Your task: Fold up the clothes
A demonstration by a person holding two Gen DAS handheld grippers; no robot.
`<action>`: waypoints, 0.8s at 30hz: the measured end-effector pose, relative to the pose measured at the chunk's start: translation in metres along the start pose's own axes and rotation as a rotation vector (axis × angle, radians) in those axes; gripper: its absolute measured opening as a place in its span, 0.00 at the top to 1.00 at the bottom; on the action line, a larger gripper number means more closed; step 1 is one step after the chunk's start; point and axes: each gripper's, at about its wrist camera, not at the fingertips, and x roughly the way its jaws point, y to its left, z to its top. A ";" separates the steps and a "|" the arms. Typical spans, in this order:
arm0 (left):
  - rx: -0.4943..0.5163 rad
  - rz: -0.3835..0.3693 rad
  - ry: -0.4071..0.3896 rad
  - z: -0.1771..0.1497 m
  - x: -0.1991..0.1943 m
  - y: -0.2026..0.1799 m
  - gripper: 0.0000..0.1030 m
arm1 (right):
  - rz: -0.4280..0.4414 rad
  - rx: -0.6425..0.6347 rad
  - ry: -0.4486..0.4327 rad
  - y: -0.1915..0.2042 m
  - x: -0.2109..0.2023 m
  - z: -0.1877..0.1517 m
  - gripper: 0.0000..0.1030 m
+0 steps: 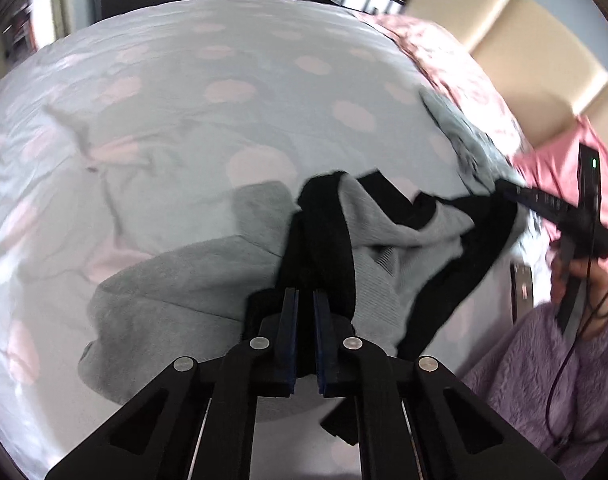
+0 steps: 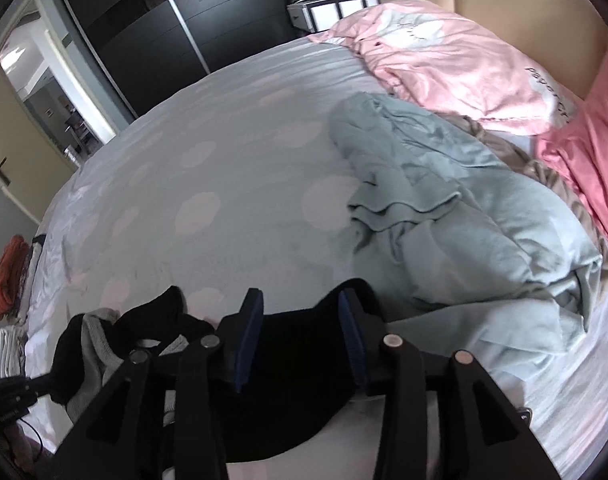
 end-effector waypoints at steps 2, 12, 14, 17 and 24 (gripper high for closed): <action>-0.054 0.022 -0.023 0.001 -0.003 0.010 0.93 | -0.028 -0.020 0.079 0.006 0.020 -0.002 0.58; -0.228 0.105 -0.224 0.004 -0.041 0.048 1.00 | 0.037 0.034 0.076 -0.003 0.013 -0.014 0.92; -0.266 0.085 -0.264 0.003 -0.050 0.057 1.00 | 0.046 0.013 -0.017 0.001 -0.006 -0.013 0.93; -0.274 -0.004 -0.224 0.004 -0.044 0.060 0.99 | 0.024 -0.030 -0.102 0.009 -0.024 -0.012 0.94; -0.111 -0.025 -0.101 0.008 -0.018 0.024 0.34 | -0.002 0.002 -0.096 0.004 -0.026 -0.006 0.94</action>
